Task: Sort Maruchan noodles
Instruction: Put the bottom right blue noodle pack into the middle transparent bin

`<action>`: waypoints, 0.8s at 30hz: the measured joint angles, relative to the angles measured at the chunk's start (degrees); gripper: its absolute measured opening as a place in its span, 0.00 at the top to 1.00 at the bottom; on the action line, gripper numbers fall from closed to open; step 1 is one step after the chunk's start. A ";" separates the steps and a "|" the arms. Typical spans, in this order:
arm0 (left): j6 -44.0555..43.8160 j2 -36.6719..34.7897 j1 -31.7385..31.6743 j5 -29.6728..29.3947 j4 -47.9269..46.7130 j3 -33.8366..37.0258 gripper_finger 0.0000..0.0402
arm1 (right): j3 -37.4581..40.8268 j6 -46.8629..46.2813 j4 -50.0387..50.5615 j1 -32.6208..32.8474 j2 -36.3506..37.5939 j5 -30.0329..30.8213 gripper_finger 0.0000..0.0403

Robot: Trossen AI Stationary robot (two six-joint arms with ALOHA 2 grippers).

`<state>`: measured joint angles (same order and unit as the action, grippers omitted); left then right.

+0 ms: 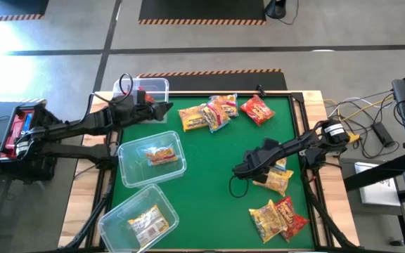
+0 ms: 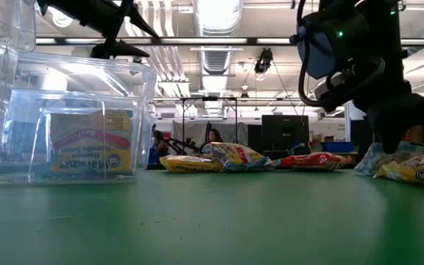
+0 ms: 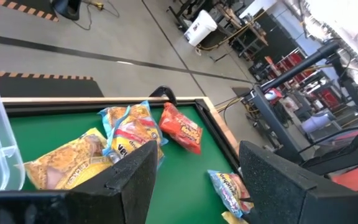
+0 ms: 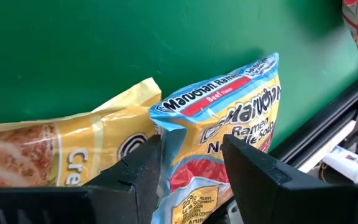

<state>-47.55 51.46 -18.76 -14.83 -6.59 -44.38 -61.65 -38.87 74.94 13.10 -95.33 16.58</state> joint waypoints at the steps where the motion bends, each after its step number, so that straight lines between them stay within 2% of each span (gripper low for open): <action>1: -0.01 0.00 0.00 0.01 0.45 0.00 0.48 | 0.11 -0.09 -0.02 0.00 0.00 0.02 0.62; 5: -0.57 -0.02 0.00 0.55 1.20 0.00 0.48 | 0.63 -0.12 -0.20 0.00 0.00 -0.02 0.73; 11: -1.30 -0.02 0.00 0.59 1.55 0.00 0.48 | 0.96 -0.81 -0.50 0.00 0.00 -0.01 0.95; 16: -1.91 -0.02 0.00 0.57 1.55 0.00 0.48 | -0.16 1.30 -2.58 0.00 0.64 -0.27 0.98; 20: -2.73 -0.02 0.00 0.70 1.57 0.02 0.48 | -2.05 5.35 -10.93 -0.11 3.17 -1.80 0.98; 24: -2.77 -0.02 -0.01 3.25 1.74 0.02 0.48 | -3.85 6.21 -18.10 -0.93 6.59 -1.97 0.98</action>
<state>-50.32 51.44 -18.77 -11.58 -4.84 -44.36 -65.49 -32.67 56.84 12.17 -88.74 14.60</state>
